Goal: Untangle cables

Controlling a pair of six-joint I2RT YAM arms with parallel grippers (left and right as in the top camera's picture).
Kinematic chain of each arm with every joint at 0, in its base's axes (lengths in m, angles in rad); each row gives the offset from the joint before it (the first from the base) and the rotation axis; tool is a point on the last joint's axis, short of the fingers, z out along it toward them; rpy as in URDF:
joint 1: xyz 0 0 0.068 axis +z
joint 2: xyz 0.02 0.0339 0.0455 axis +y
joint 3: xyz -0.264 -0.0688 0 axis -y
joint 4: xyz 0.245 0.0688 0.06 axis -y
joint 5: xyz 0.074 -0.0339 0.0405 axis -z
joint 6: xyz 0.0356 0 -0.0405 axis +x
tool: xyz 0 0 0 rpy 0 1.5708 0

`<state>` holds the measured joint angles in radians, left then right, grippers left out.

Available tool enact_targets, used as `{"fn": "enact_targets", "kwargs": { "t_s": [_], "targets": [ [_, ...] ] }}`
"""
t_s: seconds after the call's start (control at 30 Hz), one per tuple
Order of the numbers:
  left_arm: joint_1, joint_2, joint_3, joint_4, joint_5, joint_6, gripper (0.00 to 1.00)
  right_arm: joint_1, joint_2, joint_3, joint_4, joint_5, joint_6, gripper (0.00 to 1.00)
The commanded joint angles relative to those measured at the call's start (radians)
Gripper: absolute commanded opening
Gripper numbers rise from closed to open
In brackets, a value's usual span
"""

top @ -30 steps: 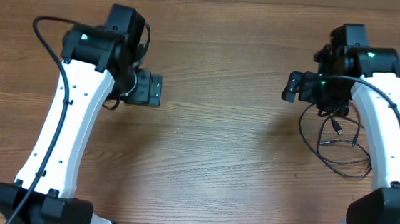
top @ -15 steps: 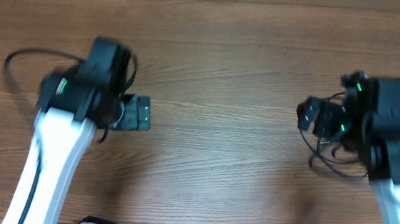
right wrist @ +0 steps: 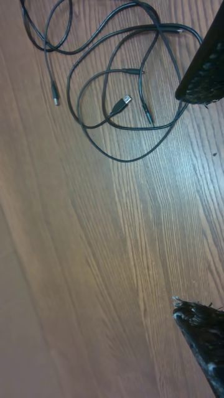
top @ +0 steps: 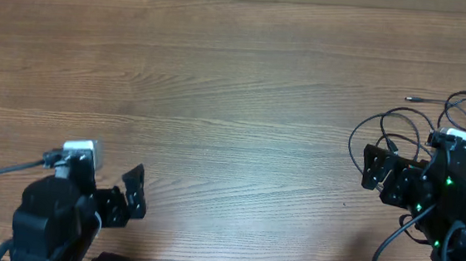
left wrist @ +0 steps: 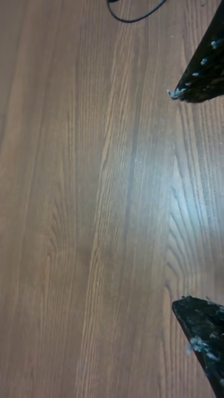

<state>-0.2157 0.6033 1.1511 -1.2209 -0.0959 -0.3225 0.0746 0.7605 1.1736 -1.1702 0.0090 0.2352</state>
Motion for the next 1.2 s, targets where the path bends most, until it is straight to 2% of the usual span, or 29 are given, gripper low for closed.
{"fn": "enact_targets", "kwargs": {
  "t_s": [0.0,0.2,0.57,0.67,0.77,0.9,1.17],
  "targets": [
    [-0.002,-0.022,-0.017,-0.038,-0.016,0.001,0.99,0.004,0.006,-0.008,0.002,0.016,0.004,1.0],
    [-0.002,-0.021,-0.017,-0.119,-0.016,0.001,1.0,0.004,0.008,-0.008,0.002,0.016,0.004,1.0],
    [-0.002,-0.021,-0.017,-0.122,-0.016,0.001,0.99,0.004,0.007,-0.009,0.002,0.017,0.002,1.0],
    [-0.002,-0.021,-0.017,-0.122,-0.016,0.001,0.99,0.003,-0.003,-0.009,0.008,0.069,-0.034,1.0],
    [-0.002,-0.021,-0.017,-0.122,-0.016,0.001,1.0,0.004,-0.049,-0.023,0.082,0.069,-0.034,1.0],
    [-0.002,-0.021,-0.017,-0.122,-0.016,0.001,1.0,0.004,-0.147,-0.12,0.266,0.068,-0.034,1.0],
    [-0.002,-0.021,-0.017,-0.122,-0.016,0.001,1.0,0.004,-0.407,-0.46,0.672,0.011,-0.03,1.0]
  ]
}}
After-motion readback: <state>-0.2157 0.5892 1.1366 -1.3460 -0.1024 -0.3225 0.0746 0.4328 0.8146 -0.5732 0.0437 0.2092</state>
